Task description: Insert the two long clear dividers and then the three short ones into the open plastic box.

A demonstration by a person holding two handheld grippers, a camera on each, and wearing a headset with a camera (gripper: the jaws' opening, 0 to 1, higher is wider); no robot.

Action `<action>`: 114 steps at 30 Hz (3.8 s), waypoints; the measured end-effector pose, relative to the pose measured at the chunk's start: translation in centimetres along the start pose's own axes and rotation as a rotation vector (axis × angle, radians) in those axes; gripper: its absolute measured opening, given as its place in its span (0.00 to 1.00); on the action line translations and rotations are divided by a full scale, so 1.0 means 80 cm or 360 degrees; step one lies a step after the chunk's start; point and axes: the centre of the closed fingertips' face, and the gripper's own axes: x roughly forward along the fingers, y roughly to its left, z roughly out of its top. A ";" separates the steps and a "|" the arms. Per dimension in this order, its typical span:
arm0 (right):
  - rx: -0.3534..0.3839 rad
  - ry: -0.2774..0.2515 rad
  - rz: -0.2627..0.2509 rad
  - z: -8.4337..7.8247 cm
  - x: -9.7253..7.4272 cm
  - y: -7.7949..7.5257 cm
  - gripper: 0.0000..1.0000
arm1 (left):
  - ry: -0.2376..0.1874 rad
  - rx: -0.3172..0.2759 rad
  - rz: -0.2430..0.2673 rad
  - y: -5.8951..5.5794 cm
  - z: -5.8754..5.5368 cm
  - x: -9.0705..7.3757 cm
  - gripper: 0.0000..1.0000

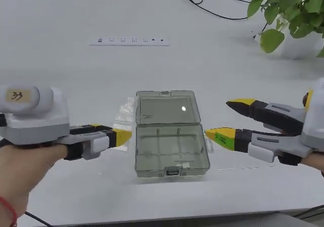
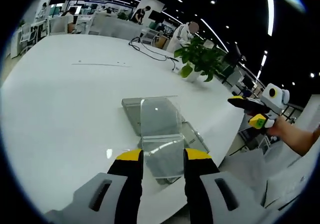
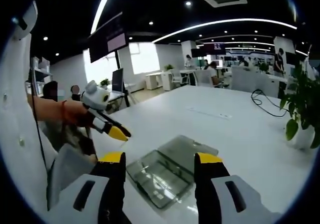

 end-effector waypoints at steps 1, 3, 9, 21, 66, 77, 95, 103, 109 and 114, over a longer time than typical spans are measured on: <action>0.0009 0.0001 0.0001 0.001 0.001 0.001 0.54 | -0.0005 0.0003 -0.0006 -0.003 0.001 0.001 0.30; 0.0038 0.0016 -0.0001 0.000 0.003 0.003 0.54 | -0.0018 0.0009 -0.0038 -0.014 0.002 0.004 0.30; 0.0103 0.0007 -0.0025 0.003 0.006 0.004 0.50 | -0.0049 0.0019 -0.0090 -0.036 0.008 0.012 0.30; 0.0332 -0.0007 -0.0075 0.007 0.030 0.016 0.30 | -0.0108 0.0024 -0.0193 -0.079 0.017 0.030 0.30; 0.0691 0.0078 -0.0150 -0.005 0.061 0.026 0.07 | -0.0077 0.0193 -0.0307 -0.099 0.005 0.037 0.38; 0.0660 0.0105 -0.0166 -0.005 0.059 0.021 0.07 | -0.0062 0.0344 -0.0321 -0.086 -0.005 0.025 0.50; 0.0720 0.0253 -0.0211 -0.010 0.056 0.006 0.07 | -0.0044 0.0633 -0.0384 -0.068 -0.018 0.012 0.82; 0.0771 0.0355 -0.0269 -0.012 0.056 -0.004 0.07 | -0.0027 0.0723 -0.0412 -0.053 -0.022 0.009 0.94; 0.0851 0.0477 -0.0334 -0.023 0.055 -0.014 0.07 | 0.0007 0.0763 -0.0432 -0.047 -0.031 0.009 1.00; 0.0915 0.0595 -0.0387 -0.041 0.058 -0.026 0.07 | 0.0020 0.0765 -0.0452 -0.044 -0.036 0.007 1.00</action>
